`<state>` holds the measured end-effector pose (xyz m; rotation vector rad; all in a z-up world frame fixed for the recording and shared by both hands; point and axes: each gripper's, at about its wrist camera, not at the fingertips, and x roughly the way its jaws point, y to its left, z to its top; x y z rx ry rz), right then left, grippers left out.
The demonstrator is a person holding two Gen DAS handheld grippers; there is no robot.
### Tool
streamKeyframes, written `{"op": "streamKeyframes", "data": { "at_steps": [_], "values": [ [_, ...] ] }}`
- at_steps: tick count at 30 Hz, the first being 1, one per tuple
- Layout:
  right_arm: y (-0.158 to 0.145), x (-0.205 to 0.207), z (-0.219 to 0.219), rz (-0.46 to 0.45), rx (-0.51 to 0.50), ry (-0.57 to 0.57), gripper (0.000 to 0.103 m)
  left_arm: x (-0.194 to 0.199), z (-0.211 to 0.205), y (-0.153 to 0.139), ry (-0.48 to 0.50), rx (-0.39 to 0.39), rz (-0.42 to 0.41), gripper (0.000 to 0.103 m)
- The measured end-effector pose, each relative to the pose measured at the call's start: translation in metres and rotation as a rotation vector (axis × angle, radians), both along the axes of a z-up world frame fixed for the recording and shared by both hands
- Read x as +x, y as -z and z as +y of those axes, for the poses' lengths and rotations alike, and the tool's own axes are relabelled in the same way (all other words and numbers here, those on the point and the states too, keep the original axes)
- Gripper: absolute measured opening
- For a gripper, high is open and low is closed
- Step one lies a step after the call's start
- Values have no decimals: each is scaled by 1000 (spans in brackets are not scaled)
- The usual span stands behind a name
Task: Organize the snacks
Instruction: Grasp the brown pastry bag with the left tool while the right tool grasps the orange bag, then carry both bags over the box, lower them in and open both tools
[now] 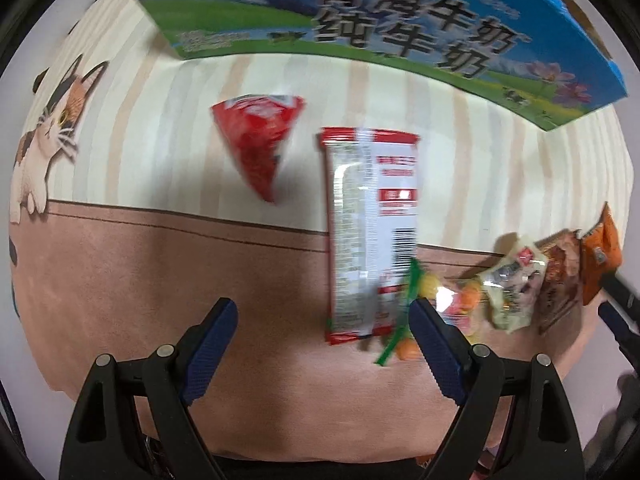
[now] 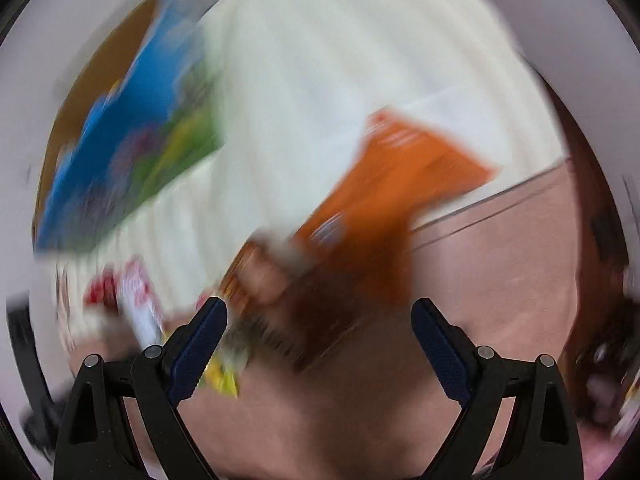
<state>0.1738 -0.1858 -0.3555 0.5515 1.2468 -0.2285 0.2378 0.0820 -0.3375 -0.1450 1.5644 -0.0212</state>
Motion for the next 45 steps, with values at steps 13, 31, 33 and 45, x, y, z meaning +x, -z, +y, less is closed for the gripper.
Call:
{"op": "streamKeyframes", "data": {
  "at_steps": [13, 31, 33, 45],
  "values": [
    [29, 27, -38, 5, -84, 56, 59, 6, -98, -23, 91, -165, 20, 88],
    [48, -45, -66, 8, -50, 63, 57, 24, -187, 39, -135, -355, 192, 88],
    [43, -46, -87, 8, -52, 62, 57, 27, -186, 43, -151, -341, 189, 81],
    [42, -67, -58, 53, -44, -80, 57, -10, -183, 28, 205, -165, 96, 53]
  ]
}}
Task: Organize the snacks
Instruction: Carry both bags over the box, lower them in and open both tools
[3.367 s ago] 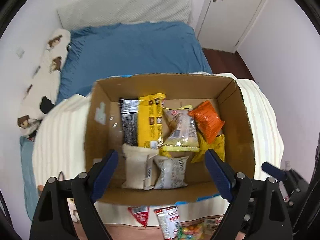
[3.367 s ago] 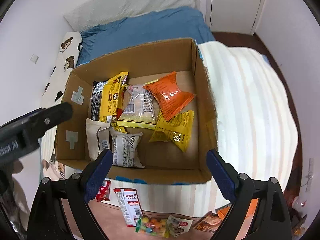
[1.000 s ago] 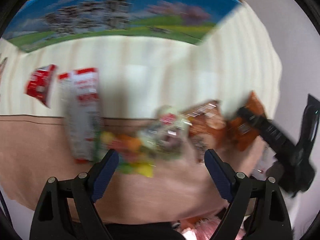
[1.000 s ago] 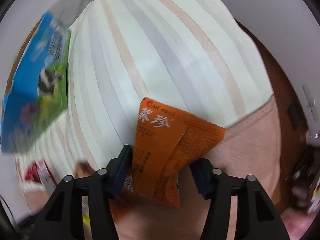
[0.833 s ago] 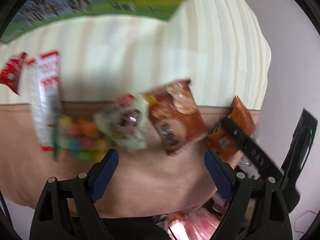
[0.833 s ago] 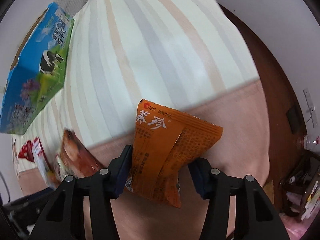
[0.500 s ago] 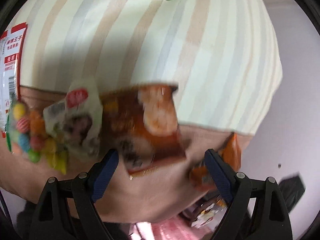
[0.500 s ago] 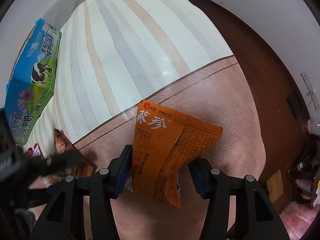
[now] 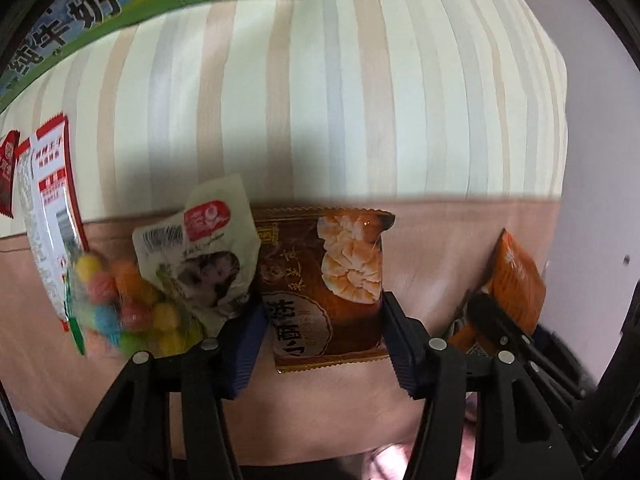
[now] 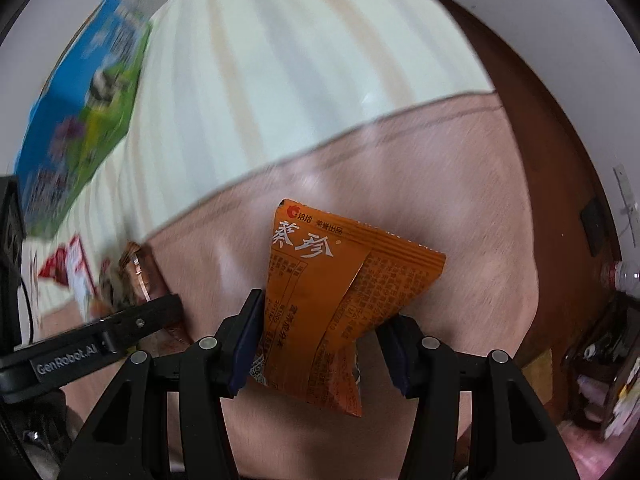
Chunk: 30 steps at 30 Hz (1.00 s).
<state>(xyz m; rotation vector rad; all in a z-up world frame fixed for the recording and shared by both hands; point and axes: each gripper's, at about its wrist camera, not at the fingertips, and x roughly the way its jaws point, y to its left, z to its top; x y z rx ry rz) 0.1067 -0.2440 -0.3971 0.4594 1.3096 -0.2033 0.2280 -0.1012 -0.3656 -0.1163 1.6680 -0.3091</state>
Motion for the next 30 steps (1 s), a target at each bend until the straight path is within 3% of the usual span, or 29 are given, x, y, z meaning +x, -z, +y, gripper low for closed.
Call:
{"op": "streamKeyframes", "data": {
  "at_steps": [4, 12, 20, 30],
  "values": [
    [6, -6, 11, 19, -1, -34, 57, 9, -2, 10, -8, -1, 6, 55],
    [15, -5, 10, 14, 16, 24, 58, 14, -20, 19, 0, 27, -20, 53],
    [-13, -24, 2, -51, 55, 27, 49, -31, -27, -38, 28, -18, -85, 53],
    [-61, -27, 1, -145, 94, 31, 48, -33, -22, -105, 61, -63, -231, 53]
  ]
}}
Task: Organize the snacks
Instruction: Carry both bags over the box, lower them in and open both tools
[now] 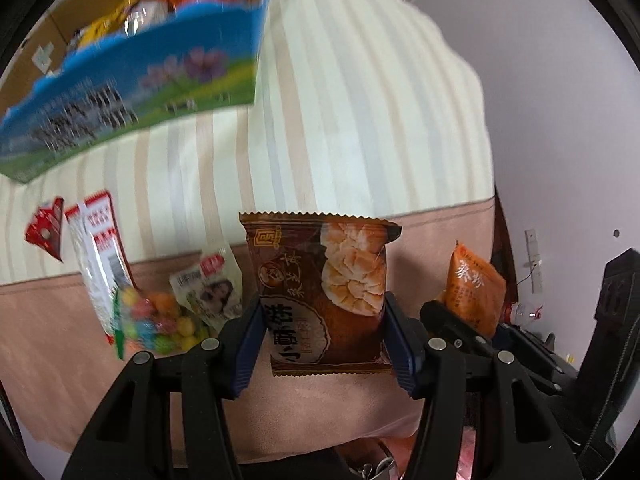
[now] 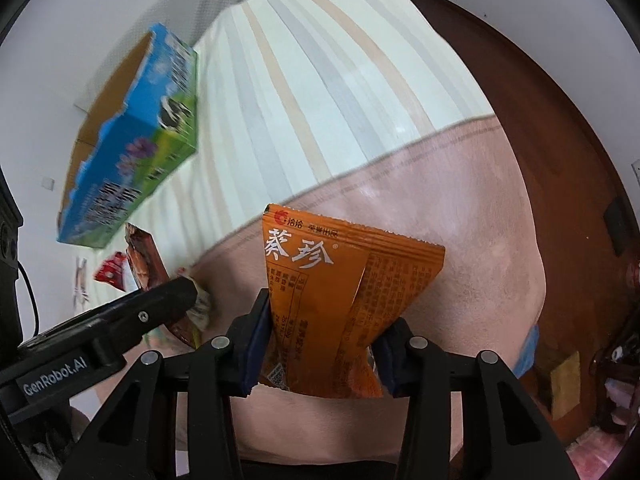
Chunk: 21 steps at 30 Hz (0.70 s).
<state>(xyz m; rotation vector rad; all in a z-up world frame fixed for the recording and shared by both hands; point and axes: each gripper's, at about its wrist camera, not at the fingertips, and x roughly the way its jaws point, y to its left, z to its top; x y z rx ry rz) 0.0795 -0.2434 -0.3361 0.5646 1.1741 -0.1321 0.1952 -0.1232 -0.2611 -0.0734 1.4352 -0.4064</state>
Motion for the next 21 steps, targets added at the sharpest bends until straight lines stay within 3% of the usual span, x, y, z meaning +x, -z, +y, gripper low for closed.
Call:
{"op": "streamKeyframes", "data": {
  "at_steps": [6, 11, 16, 21],
  "values": [
    [-41, 17, 13, -99, 42, -29, 47, 29, 32, -28, -49, -53, -56, 53],
    [-83, 55, 38, -192, 72, -100, 47, 68, 77, -77, -105, -80, -108, 53],
    [-120, 106, 71, -264, 90, -178, 47, 101, 119, -107, -159, -51, -175, 53],
    [-152, 168, 111, -308, 48, -261, 47, 140, 166, -115, -211, -8, -187, 53]
  ]
}}
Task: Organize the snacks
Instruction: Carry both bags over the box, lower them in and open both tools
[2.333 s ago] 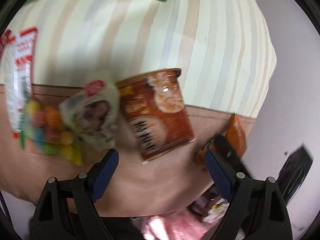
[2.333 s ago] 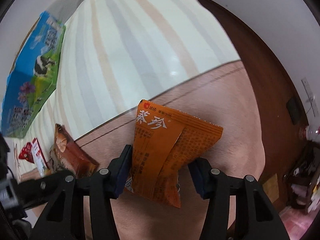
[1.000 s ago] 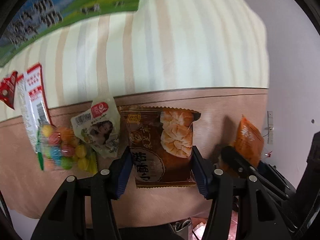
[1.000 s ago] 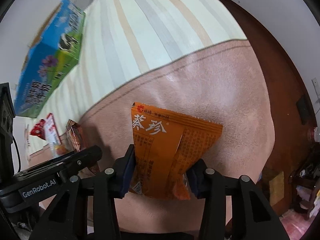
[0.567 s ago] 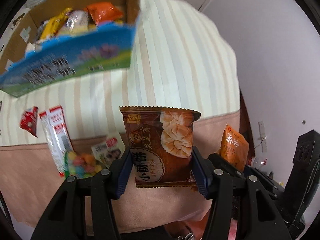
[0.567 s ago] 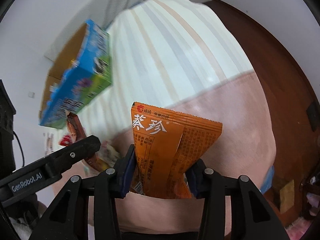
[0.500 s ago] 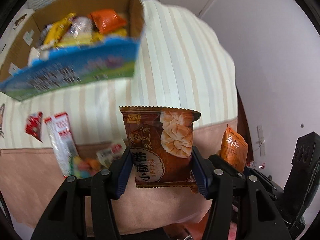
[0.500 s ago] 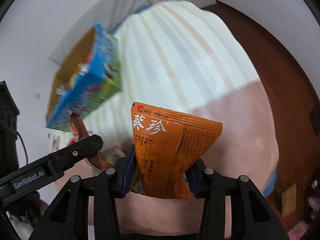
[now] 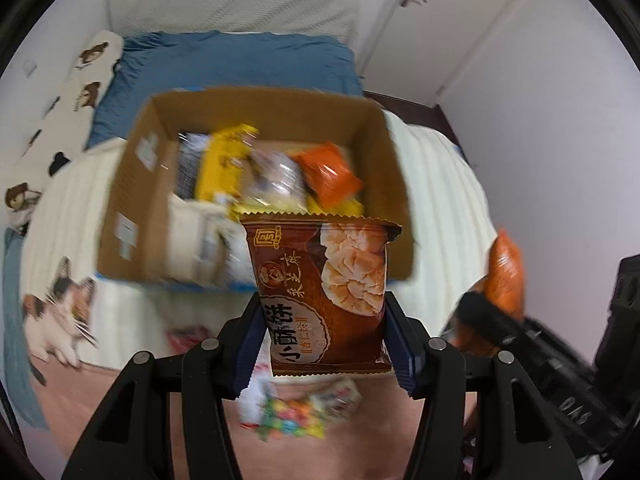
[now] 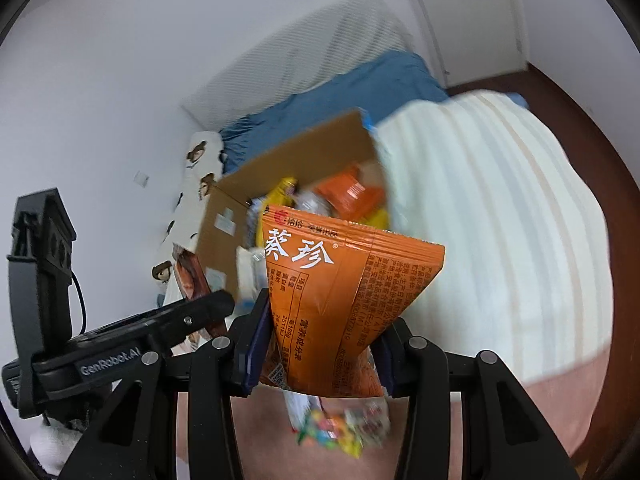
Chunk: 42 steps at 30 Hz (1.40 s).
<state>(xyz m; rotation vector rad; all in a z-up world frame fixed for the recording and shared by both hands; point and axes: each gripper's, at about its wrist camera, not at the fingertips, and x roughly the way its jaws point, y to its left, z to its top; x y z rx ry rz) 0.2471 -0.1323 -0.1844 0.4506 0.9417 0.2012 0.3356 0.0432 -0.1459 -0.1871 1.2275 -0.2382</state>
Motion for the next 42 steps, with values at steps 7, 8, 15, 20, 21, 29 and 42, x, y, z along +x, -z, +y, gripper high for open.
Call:
{"op": "streamKeyframes", "data": {
  "at_steps": [7, 8, 15, 20, 21, 29, 42],
  "values": [
    [-15, 94, 45, 23, -107, -87, 47, 63, 61, 16, -55, 122, 35, 53],
    [-13, 103, 49, 34, -116, -95, 47, 71, 68, 25, -56, 141, 47, 53],
    [30, 151, 75, 157, -167, -158, 47, 105, 105, 78, -52, 252, 159, 53],
    [68, 162, 83, 228, -189, -185, 47, 112, 115, 108, -46, 277, 235, 53],
    [74, 163, 84, 238, -197, -191, 47, 113, 117, 115, -47, 285, 248, 53],
    [114, 167, 89, 382, -220, -209, 65, 113, 117, 146, -44, 296, 323, 54],
    [104, 159, 81, 393, -262, -165, 98, 109, 104, 108, -84, 224, 217, 94]
  ]
}}
